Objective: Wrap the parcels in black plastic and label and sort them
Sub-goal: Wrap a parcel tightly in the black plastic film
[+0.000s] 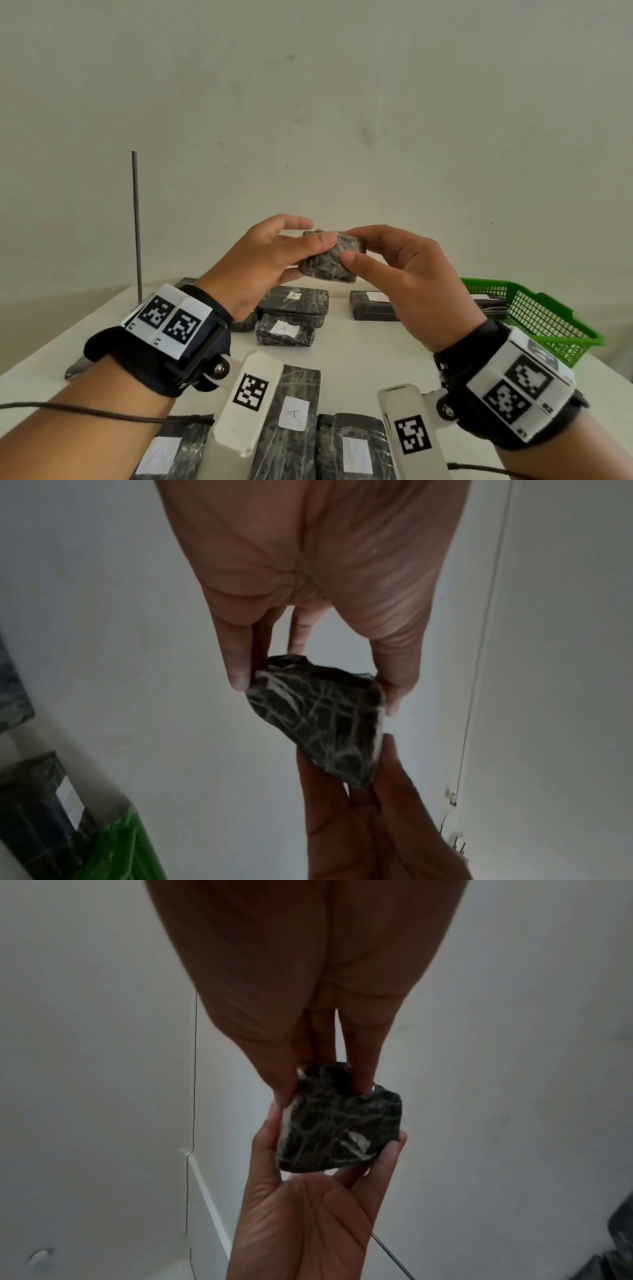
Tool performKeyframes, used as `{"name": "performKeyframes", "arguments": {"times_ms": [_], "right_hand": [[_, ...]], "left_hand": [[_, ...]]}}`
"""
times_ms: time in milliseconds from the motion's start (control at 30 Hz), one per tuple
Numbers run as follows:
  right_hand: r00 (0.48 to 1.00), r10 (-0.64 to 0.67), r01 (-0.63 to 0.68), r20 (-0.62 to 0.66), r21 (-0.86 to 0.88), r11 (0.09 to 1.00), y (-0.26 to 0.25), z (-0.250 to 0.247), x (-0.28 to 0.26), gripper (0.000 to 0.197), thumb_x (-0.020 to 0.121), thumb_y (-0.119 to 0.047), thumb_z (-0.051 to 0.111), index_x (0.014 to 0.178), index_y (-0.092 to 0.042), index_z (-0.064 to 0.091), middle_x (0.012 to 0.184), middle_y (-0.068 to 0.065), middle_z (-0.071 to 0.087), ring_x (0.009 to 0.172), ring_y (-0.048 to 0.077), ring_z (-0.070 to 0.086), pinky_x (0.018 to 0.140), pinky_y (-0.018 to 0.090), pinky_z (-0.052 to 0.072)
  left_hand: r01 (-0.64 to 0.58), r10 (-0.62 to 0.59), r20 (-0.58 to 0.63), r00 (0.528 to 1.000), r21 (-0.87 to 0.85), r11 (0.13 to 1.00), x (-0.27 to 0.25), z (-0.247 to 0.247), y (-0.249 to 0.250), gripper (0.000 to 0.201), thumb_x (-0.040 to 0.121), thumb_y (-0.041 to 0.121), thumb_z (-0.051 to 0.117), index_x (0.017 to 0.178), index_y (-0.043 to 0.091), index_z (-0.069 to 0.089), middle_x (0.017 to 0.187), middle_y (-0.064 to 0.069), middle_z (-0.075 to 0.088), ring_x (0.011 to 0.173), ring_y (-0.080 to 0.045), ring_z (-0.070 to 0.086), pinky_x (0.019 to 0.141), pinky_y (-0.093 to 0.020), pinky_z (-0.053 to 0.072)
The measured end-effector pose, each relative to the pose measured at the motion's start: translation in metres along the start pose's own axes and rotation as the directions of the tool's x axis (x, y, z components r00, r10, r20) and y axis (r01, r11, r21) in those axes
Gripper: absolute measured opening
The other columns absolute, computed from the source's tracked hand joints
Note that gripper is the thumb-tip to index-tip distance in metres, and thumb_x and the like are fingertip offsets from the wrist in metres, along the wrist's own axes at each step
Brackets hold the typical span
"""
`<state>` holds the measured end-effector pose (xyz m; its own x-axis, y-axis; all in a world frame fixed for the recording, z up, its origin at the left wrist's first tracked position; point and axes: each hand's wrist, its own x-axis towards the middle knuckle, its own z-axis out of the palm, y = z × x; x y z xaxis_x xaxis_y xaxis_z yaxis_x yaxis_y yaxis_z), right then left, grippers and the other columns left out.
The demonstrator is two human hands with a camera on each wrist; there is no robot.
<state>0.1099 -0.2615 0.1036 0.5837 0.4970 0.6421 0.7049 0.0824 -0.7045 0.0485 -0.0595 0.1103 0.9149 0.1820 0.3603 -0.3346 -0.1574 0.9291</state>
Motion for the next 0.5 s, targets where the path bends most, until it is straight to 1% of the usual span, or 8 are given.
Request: {"name": "performKeyframes", "arguments": {"times_ms": [100, 167, 233, 267, 300, 333, 400, 500], "right_hand": [[0.998, 0.012, -0.01, -0.069, 0.03, 1.0, 0.0, -0.001, 0.001, 0.024, 0.087, -0.026, 0.08, 0.108, -0.017, 0.08, 0.106, -0.004, 0.081, 0.109, 0.015, 0.074, 0.105, 0.045, 0.055], [0.997, 0.012, -0.005, -0.082, 0.083, 0.996, -0.002, -0.003, 0.002, 0.029, 0.083, -0.029, 0.081, 0.108, -0.015, 0.08, 0.106, -0.001, 0.081, 0.107, 0.018, 0.075, 0.102, 0.043, 0.057], [0.996, 0.0, 0.011, -0.092, 0.115, 0.993, -0.006, -0.005, 0.005, 0.032, 0.083, -0.028, 0.081, 0.11, -0.012, 0.079, 0.106, 0.0, 0.082, 0.101, 0.017, 0.077, 0.094, 0.033, 0.059], [0.996, -0.011, 0.022, -0.092, 0.12, 0.993, -0.008, -0.005, 0.006, 0.031, 0.085, -0.027, 0.081, 0.112, -0.011, 0.078, 0.106, -0.001, 0.082, 0.101, 0.016, 0.077, 0.093, 0.03, 0.058], [0.996, -0.024, 0.033, -0.085, 0.107, 0.994, -0.009, -0.005, 0.007, 0.031, 0.089, -0.029, 0.081, 0.114, -0.011, 0.078, 0.108, -0.001, 0.081, 0.103, 0.015, 0.077, 0.097, 0.032, 0.058], [0.997, -0.04, 0.045, -0.07, 0.077, 0.996, -0.008, -0.004, 0.007, 0.032, 0.092, -0.031, 0.078, 0.117, -0.013, 0.077, 0.111, -0.002, 0.081, 0.109, 0.014, 0.075, 0.104, 0.037, 0.055], [0.999, -0.048, 0.048, -0.009, 0.035, 0.998, -0.003, -0.001, 0.004, 0.039, 0.093, -0.035, 0.071, 0.127, -0.016, 0.072, 0.118, -0.003, 0.078, 0.117, 0.013, 0.071, 0.113, 0.046, 0.05], [0.998, -0.043, 0.04, 0.053, 0.059, 0.997, 0.002, 0.0, -0.002, 0.046, 0.089, -0.035, 0.078, 0.13, -0.019, 0.065, 0.119, -0.002, 0.075, 0.121, 0.017, 0.069, 0.113, 0.05, 0.05]], "left_hand": [[-0.065, 0.064, -0.038, 0.997, -0.045, 0.997, -0.004, 0.006, 0.002, 0.061, 0.059, 0.05, 0.085, 0.112, 0.027, 0.067, 0.125, -0.01, 0.072, 0.109, -0.025, 0.074, 0.094, -0.042, 0.06], [-0.109, 0.105, -0.054, 0.993, -0.069, 0.992, -0.007, 0.01, 0.003, 0.046, 0.063, 0.05, 0.083, 0.1, 0.028, 0.071, 0.131, -0.008, 0.067, 0.11, -0.023, 0.073, 0.092, -0.045, 0.062], [-0.131, 0.125, -0.06, 0.99, -0.088, 0.988, -0.007, 0.015, 0.004, 0.034, 0.066, 0.051, 0.081, 0.089, 0.028, 0.073, 0.124, -0.007, 0.072, 0.107, -0.018, 0.073, 0.097, -0.046, 0.06], [-0.133, 0.127, -0.061, 0.99, -0.098, 0.986, -0.008, 0.018, 0.004, 0.028, 0.069, 0.05, 0.08, 0.085, 0.028, 0.073, 0.117, -0.006, 0.075, 0.105, -0.016, 0.072, 0.099, -0.046, 0.058], [-0.13, 0.124, -0.061, 0.99, -0.109, 0.985, -0.008, 0.02, 0.004, 0.024, 0.073, 0.048, 0.08, 0.083, 0.027, 0.073, 0.11, -0.004, 0.076, 0.103, -0.015, 0.072, 0.101, -0.046, 0.057], [-0.12, 0.114, -0.057, 0.992, -0.123, 0.985, -0.009, 0.022, 0.005, 0.021, 0.078, 0.046, 0.078, 0.083, 0.027, 0.072, 0.105, -0.002, 0.076, 0.103, -0.015, 0.071, 0.104, -0.048, 0.055], [-0.097, 0.093, -0.036, 0.995, -0.133, 0.986, -0.01, 0.026, 0.004, 0.024, 0.082, 0.048, 0.073, 0.085, 0.025, 0.071, 0.103, 0.0, 0.075, 0.105, -0.018, 0.069, 0.106, -0.051, 0.053], [-0.091, 0.089, -0.025, 0.996, -0.133, 0.987, -0.013, 0.031, 0.003, 0.039, 0.087, 0.052, 0.068, 0.096, 0.014, 0.07, 0.097, -0.001, 0.074, 0.099, -0.017, 0.068, 0.098, -0.043, 0.051]]}}
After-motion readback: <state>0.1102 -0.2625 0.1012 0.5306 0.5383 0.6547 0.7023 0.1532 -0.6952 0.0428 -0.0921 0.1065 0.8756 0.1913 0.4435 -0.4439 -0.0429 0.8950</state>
